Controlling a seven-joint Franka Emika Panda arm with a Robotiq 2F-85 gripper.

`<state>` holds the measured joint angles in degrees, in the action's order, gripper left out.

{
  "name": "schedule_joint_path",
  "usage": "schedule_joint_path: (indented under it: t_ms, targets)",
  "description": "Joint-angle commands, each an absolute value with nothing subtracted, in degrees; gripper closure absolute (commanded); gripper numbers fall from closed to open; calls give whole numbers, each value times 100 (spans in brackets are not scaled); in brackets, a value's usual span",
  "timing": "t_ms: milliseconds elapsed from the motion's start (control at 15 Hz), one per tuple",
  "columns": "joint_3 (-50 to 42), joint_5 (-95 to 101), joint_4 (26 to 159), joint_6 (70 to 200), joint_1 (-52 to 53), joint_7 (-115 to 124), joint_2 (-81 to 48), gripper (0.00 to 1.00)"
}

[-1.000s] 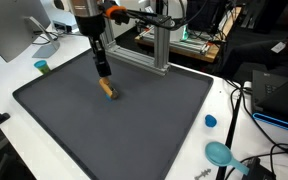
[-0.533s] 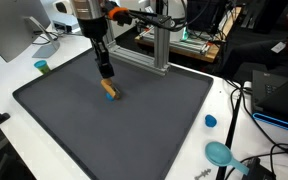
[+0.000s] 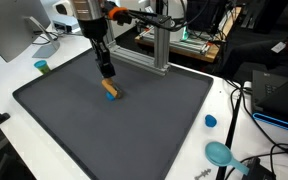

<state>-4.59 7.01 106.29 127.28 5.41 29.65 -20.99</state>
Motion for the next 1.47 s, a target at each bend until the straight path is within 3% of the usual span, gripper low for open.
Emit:
schedule_joint_path:
  t_ms: [0, 800, 1400]
  targets:
    - [-447, 675, 10715, 12873, 542, 2944, -2021, 78]
    - [-396, 727, 11026, 13494, 577, 2971, -1767, 78]
    - [-407, 572, 10944, 13220, 528, 2987, -1920, 78]
